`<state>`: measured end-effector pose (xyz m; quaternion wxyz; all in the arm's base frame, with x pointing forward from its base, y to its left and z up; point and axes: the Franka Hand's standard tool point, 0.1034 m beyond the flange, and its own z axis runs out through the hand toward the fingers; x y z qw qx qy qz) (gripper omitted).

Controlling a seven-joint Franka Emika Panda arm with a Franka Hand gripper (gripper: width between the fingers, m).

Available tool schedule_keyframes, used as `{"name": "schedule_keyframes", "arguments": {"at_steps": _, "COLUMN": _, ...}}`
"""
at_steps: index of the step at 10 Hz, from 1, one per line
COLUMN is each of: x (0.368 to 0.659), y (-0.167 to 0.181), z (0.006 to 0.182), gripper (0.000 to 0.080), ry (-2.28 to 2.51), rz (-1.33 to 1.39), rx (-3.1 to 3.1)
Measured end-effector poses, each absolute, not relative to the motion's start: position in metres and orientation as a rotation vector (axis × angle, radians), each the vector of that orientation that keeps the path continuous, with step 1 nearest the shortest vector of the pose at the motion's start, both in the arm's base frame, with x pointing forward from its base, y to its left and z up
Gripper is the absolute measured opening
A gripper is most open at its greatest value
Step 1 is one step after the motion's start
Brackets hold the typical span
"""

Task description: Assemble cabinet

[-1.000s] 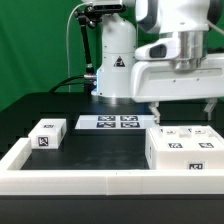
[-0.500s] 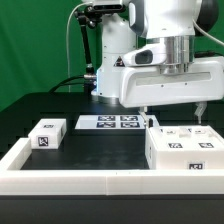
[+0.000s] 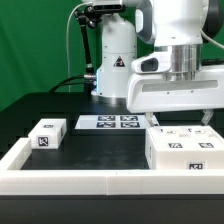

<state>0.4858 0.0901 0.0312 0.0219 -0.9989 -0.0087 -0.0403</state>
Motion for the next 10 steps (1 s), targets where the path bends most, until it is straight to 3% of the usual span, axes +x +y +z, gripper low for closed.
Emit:
{"name": "schedule_keyframes", "arguments": {"at_steps": 5, "x": 0.485, "y": 0.088, "z": 0.029, "gripper": 0.0796, "ry": -0.038, "rz": -0.118, "rx": -3.094}}
{"name": "schedule_keyframes", "arguments": {"at_steps": 10, "x": 0.485, "y": 0.082, "z": 0.013, "gripper": 0.0796, "ry": -0.038, "rz": -0.094, "rx": -3.1}}
